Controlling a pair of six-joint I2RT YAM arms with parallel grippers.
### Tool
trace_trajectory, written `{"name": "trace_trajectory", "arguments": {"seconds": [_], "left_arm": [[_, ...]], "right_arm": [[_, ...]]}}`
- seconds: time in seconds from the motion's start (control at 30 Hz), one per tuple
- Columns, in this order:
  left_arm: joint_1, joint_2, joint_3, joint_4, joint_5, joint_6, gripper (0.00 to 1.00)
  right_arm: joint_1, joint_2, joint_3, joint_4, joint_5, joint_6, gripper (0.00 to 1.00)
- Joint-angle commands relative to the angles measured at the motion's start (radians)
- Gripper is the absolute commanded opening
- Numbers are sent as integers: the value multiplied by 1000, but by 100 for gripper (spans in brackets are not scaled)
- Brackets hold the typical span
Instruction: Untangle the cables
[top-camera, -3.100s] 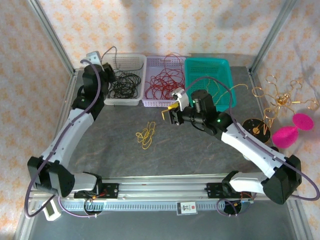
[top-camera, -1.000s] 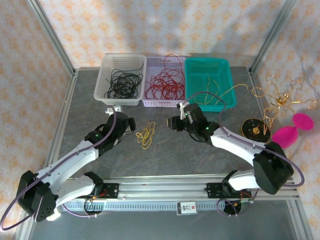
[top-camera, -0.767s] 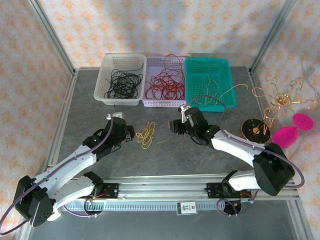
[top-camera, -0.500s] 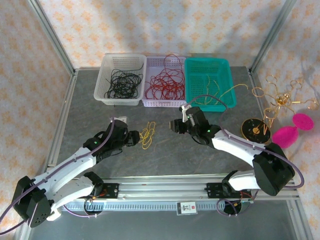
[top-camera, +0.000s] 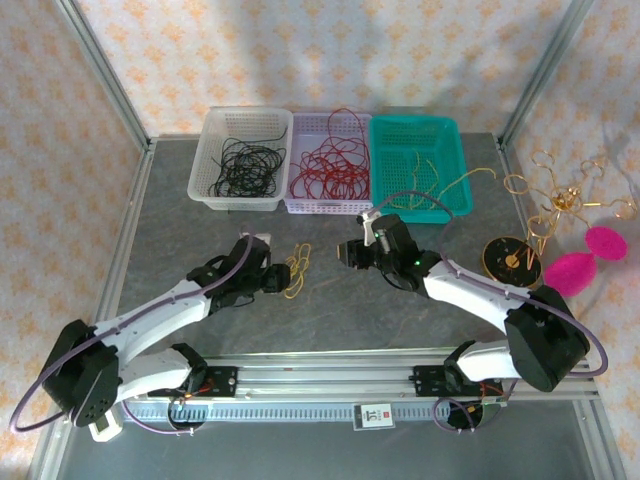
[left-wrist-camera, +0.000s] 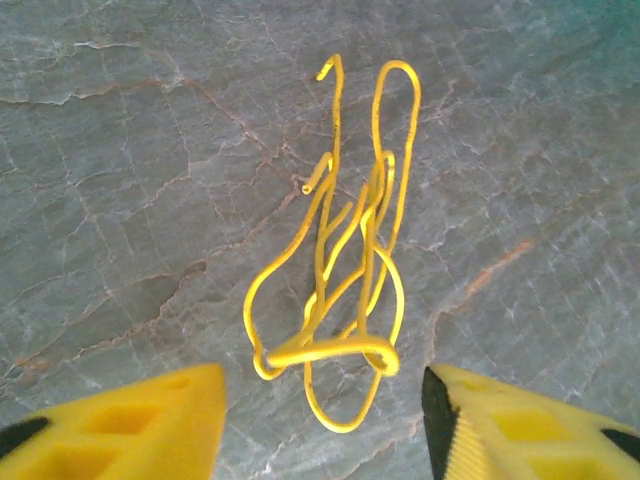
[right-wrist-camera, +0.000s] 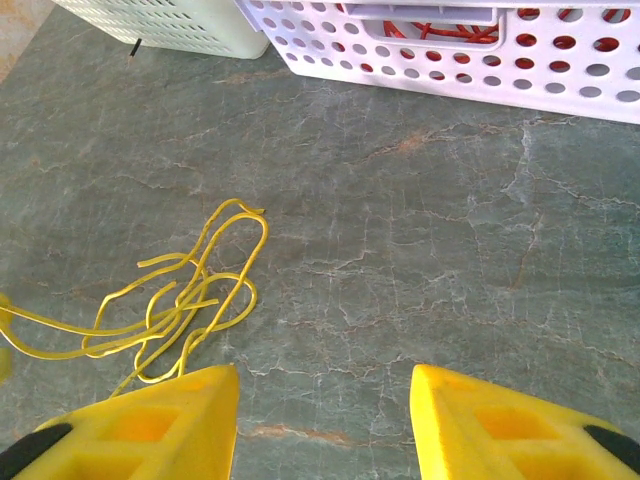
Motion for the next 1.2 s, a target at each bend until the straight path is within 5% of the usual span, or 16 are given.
{"name": "trace_trajectory", "arguments": {"seconds": [0.0, 0.2, 0.63, 1.17], "left_arm": [[-3, 32, 55, -25, -84, 81, 64], [-5, 110, 91, 9, 36, 239, 68], [-8, 133, 119, 3, 86, 281, 12], [-12, -121, 124, 99, 208, 226, 1]], "right_arm": [[-4, -5, -2, 23, -5, -6, 48], [-4, 17, 10, 19, -22, -10, 48], [-5, 36, 14, 47, -83, 20, 49], [-22, 88, -36, 300, -334, 190, 49]]}}
